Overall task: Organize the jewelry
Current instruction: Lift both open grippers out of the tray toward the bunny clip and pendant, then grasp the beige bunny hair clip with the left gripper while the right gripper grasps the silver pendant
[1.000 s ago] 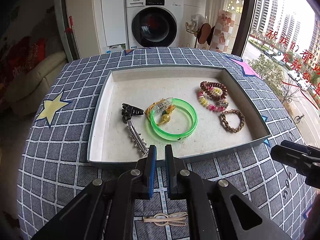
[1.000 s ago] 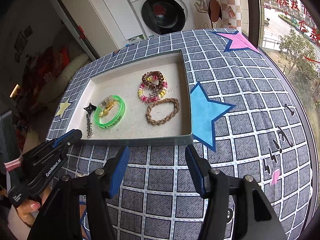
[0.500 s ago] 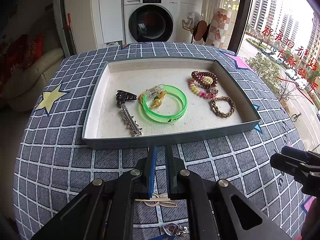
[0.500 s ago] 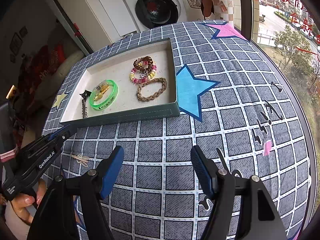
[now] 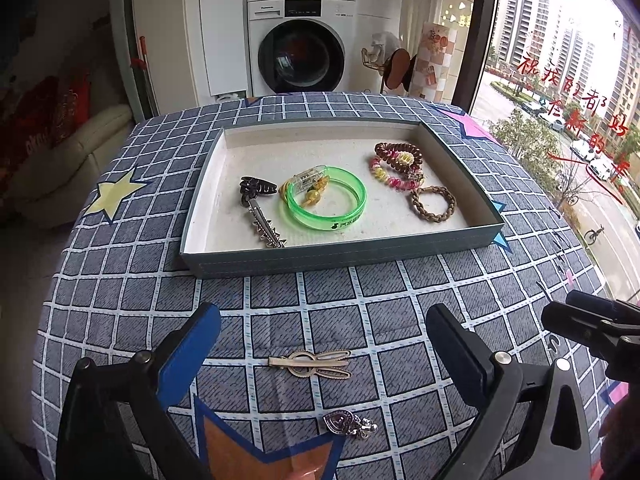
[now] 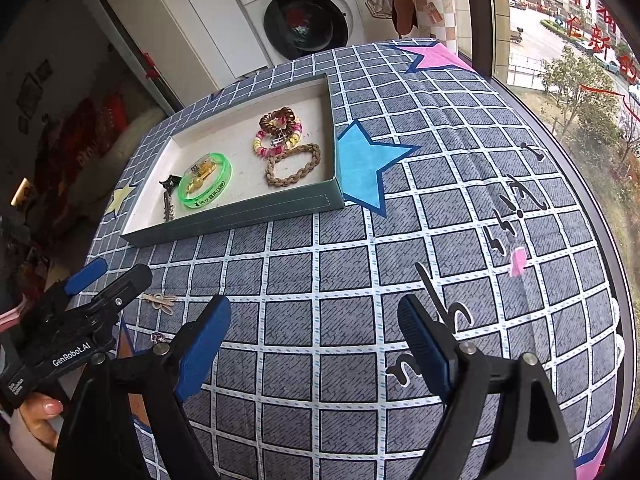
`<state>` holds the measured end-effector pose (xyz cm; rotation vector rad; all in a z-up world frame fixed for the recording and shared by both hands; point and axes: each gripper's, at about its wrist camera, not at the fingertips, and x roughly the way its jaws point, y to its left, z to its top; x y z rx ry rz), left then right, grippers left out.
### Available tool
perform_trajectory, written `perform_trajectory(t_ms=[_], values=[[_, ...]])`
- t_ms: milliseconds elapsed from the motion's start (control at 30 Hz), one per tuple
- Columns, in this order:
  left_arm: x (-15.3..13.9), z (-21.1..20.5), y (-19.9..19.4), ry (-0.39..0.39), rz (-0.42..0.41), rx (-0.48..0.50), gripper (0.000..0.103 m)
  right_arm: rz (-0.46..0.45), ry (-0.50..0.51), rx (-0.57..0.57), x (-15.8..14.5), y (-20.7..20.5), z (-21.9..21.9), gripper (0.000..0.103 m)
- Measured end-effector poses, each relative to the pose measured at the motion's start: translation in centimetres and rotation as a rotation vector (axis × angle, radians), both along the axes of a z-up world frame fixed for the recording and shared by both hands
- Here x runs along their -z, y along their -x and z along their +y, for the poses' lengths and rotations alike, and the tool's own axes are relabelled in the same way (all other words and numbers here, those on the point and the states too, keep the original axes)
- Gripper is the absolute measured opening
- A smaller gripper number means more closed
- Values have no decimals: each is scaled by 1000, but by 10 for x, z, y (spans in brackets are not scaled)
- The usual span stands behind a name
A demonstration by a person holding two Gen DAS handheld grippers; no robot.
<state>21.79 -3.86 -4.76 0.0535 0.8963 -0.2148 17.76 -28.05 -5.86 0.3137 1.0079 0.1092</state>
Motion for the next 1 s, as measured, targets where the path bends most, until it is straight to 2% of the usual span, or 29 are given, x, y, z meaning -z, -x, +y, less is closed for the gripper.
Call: perform_trajectory(t_ms=[133, 333, 433, 600, 733, 1000], values=[[9, 4, 0, -4, 1, -3, 103, -23, -20, -14, 0, 8, 5, 87], [18, 8, -1, 1, 15, 0, 103, 65, 5, -59, 12, 13, 19, 87], [23, 17, -2, 8, 29, -10, 103, 81, 4, -88, 16, 17, 28, 87], [30, 46, 6, -20, 37, -70, 103, 78, 36, -157, 18, 23, 55, 87], [37, 65, 6, -5, 59, -117, 103, 72, 50, -222, 20, 23, 82, 88], [44, 79, 5, -33, 48, -112, 103, 29, 97, -332, 25, 18, 131, 88]])
